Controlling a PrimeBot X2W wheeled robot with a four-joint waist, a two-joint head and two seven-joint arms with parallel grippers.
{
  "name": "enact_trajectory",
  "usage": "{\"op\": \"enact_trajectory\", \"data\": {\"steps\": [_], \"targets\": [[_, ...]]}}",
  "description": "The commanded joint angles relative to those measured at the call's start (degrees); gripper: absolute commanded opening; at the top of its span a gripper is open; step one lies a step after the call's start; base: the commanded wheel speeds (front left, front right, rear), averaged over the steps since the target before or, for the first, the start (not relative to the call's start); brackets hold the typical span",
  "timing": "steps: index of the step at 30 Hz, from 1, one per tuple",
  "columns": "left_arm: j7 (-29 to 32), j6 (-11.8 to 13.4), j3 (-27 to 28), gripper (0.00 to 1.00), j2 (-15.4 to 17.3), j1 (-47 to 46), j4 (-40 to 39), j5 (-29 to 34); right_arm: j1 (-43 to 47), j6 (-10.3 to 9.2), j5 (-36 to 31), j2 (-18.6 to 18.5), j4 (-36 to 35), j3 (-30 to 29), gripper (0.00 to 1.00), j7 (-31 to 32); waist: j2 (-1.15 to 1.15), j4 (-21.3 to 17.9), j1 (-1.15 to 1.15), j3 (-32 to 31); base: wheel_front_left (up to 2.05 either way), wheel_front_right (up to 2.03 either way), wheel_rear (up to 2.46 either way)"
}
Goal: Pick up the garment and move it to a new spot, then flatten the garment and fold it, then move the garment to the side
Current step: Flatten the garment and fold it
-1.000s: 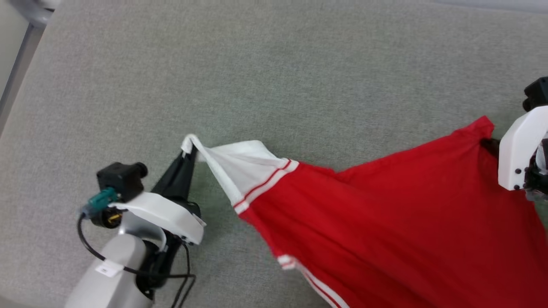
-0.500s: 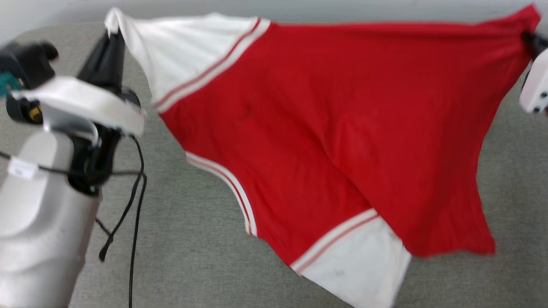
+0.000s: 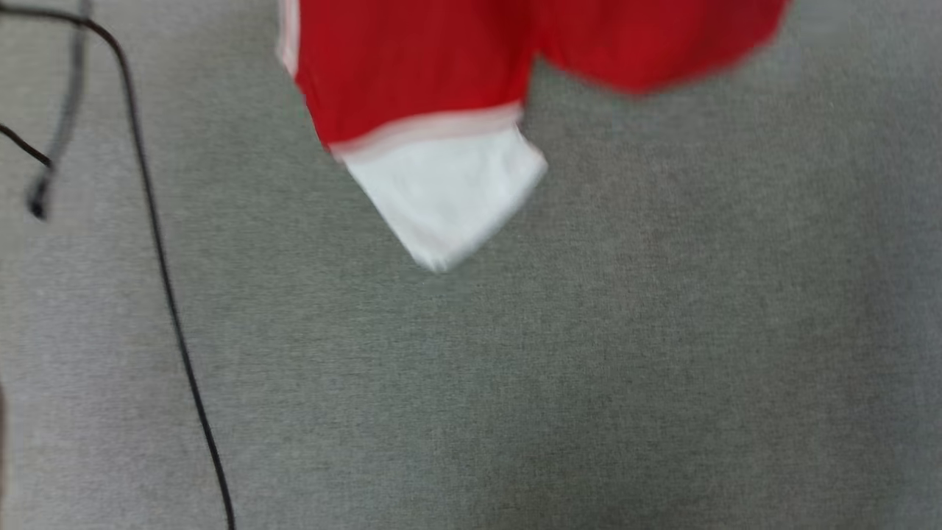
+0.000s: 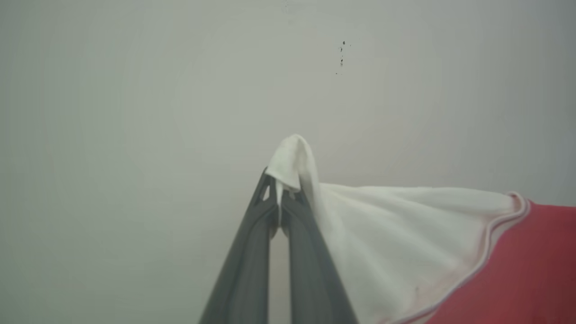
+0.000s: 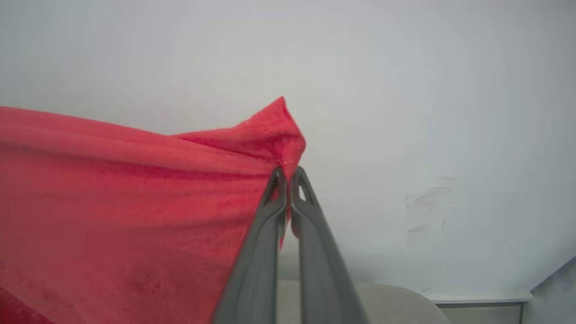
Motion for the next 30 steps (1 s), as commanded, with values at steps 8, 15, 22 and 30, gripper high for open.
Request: {"op": "enact_trajectory", "data": {"steps": [8,15,22,30], "targets": [[0.8,-0.95,0.82,0.0,4.32,-13.31,4.87,1.66,-9.14,-0.2,-0.73,-0.5,0.49,-0.76,0.0,-3.39,0.0,-1.38,-0.01,6.02,0.0,0.0,0.0],[0.83,-2.31,0.19,0.0,2.81,-15.44,9.09,0.42,-10.98,-0.2,-0.08,0.18,4.09,0.26,0.0,-5.12,0.0,-0.37,-0.01,9.95,0.0,0.0,0.0],[0.99,-3.76,-0.32,0.0,1.7,-11.81,12.32,-2.19,-9.4,-0.19,2.38,-0.18,9.53,2.49,0.0,-7.42,0.0,0.2,-0.01,11.68,0.0,0.0,0.0],[0.24,-4.56,-0.87,0.0,0.96,1.5,13.47,-6.26,2.1,-0.17,6.5,-1.76,12.74,7.09,0.0,-11.26,0.0,0.82,-0.01,6.89,0.0,0.0,0.0]]}}
